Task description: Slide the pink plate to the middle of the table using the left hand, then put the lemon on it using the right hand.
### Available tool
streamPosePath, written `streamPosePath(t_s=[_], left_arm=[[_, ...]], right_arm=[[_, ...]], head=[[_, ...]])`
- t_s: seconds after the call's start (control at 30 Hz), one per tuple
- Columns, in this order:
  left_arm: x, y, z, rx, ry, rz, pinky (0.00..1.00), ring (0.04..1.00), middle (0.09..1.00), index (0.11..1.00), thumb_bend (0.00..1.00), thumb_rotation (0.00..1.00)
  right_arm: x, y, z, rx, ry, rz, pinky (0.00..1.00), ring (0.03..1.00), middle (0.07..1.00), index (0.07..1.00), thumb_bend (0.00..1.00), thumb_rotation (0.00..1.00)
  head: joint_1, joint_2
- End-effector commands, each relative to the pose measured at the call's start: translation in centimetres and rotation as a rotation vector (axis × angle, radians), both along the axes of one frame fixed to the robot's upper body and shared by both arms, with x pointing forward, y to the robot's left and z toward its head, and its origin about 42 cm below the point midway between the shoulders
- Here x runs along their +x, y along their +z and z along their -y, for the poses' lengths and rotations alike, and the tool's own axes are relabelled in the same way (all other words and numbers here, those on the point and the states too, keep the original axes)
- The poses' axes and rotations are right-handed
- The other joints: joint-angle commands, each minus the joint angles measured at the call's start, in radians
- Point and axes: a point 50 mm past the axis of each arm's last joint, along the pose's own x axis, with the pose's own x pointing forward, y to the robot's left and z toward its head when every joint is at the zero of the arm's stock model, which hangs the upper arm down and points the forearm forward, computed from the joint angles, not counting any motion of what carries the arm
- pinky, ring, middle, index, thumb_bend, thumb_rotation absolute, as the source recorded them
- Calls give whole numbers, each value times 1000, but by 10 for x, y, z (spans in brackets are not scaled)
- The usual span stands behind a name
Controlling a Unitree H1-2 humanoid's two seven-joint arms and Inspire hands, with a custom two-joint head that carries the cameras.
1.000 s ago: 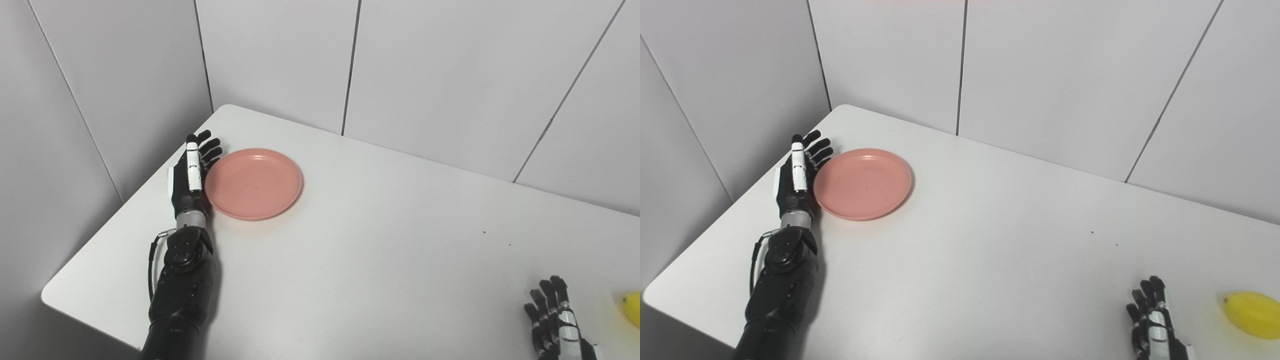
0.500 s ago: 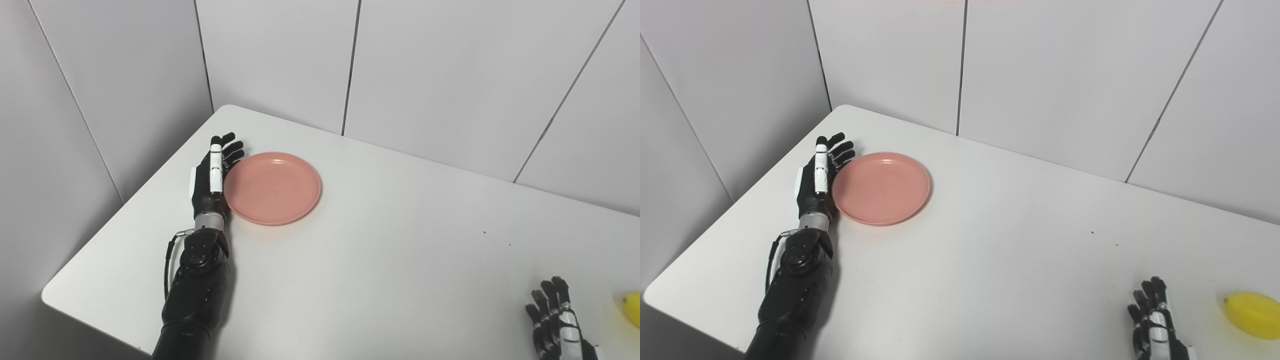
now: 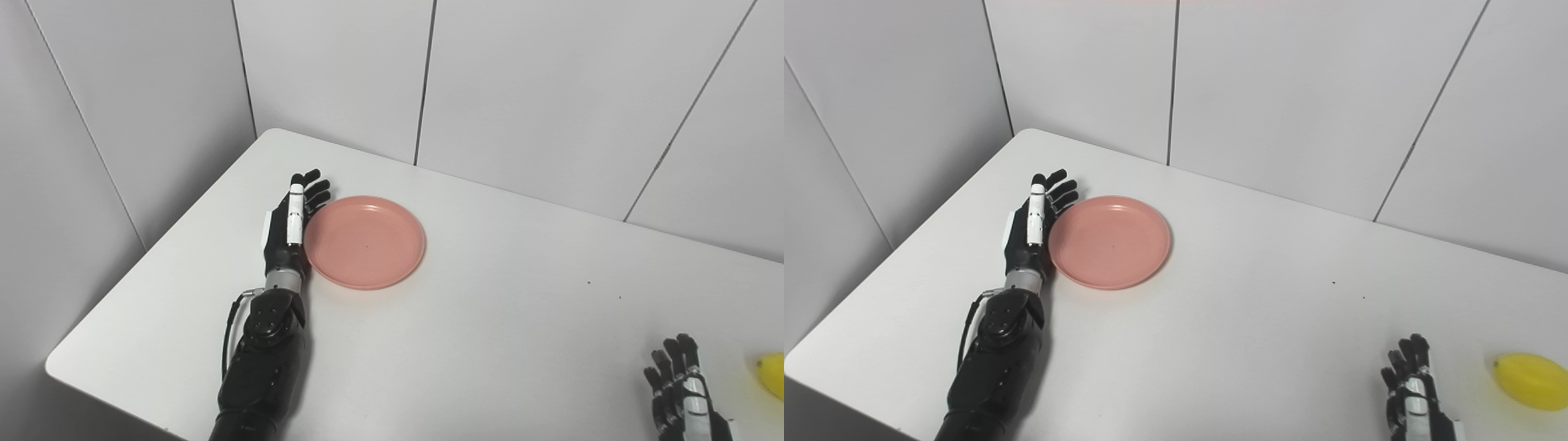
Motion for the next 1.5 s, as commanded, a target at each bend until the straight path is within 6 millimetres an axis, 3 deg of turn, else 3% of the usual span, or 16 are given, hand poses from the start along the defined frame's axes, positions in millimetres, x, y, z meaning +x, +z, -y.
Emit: streamPosePath(t_s=[0.0, 0.3, 0.63, 1.07, 1.47], left_arm=[[-1, 1, 11, 7, -7, -14, 818, 796, 779, 772, 457, 1000], [-5, -3, 23, -24, -43, -9, 753, 768, 772, 764, 440, 1000], [-14, -1, 39, -47, -106, -4, 781, 783, 793, 784, 458, 1000], [-19, -11, 66, 2, -196, -15, 843, 830, 818, 813, 476, 1000], [-28, 0, 106, 36, -243, -3, 803, 816, 804, 798, 438, 1000]], right_arm=[[1, 11, -2, -9, -9, 54, 1000, 1000, 1000, 1000, 507, 854], [2, 9, -10, -15, -12, 55, 1000, 1000, 1000, 1000, 552, 855], [5, 7, -24, -18, -21, 59, 1000, 1000, 1000, 1000, 642, 856], [5, 10, -33, -27, -54, 59, 1000, 1000, 1000, 1000, 542, 841], [7, 11, -43, -64, -78, 64, 1000, 1000, 997, 976, 569, 844]], head=[[-15, 8], [-103, 42], [-165, 59], [-284, 62], [-374, 68]])
